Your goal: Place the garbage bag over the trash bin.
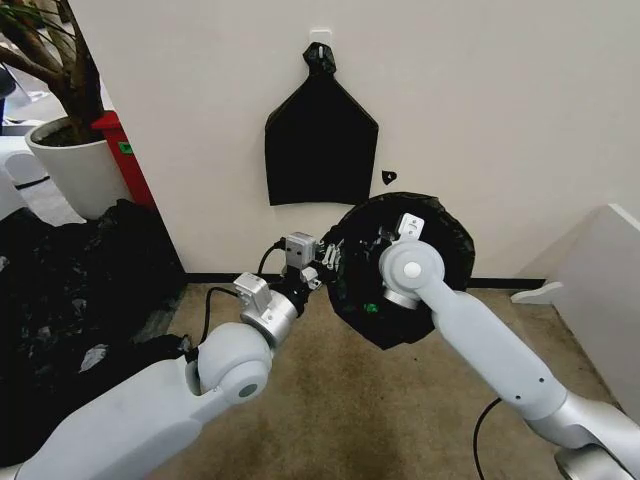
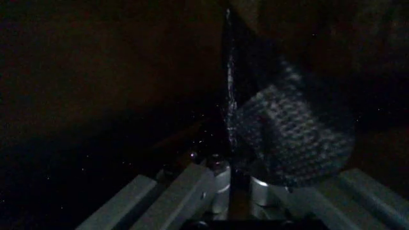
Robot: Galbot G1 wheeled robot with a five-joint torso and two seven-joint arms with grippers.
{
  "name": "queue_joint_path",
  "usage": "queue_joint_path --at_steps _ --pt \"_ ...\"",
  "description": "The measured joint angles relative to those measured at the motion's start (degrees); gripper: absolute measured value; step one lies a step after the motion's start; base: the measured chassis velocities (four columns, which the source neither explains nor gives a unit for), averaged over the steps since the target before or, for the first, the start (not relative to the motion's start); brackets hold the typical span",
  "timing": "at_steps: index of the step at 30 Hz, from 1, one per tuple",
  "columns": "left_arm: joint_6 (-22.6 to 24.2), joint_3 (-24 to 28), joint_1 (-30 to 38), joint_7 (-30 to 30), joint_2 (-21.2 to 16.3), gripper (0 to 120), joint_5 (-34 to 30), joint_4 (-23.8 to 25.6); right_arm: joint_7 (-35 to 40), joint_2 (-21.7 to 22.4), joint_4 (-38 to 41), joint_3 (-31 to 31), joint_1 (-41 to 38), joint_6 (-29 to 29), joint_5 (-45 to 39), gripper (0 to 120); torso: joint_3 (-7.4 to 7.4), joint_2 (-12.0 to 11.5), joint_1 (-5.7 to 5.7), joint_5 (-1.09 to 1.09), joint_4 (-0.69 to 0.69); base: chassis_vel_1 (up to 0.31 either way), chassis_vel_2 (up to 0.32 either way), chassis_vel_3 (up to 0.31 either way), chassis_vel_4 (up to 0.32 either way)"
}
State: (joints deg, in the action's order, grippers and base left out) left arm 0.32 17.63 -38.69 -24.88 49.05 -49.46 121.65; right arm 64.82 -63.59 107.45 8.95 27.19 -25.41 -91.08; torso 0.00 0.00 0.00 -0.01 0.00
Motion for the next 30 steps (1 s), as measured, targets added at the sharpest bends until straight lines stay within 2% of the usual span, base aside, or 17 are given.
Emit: queue_joint_path --at_steps 9,17,30 --pt "0.0 -0.9 -0.3 -0.1 0.0 5 0.1 0.0 -0.8 1.6 -1.1 -0.8 1.9 -1.1 1.2 0 0.00 0.0 0.00 0.01 0.00 0.000 0.000 0.000 0.000" --pt "-0.1 -0.8 0.8 0.1 0.0 5 -0.3 0.9 -0.8 1.4 -3.4 -1.7 2.8 -1.3 1.6 0 0.00 0.0 0.00 0.01 -0.01 0.000 0.000 0.000 0.000" --pt "0.0 -0.6 0.3 0.1 0.1 5 0.0 -0.2 2.8 2.6 4.3 0.5 1.0 -0.5 -3.0 0 0.00 0.0 0.00 0.00 0.01 0.000 0.000 0.000 0.000"
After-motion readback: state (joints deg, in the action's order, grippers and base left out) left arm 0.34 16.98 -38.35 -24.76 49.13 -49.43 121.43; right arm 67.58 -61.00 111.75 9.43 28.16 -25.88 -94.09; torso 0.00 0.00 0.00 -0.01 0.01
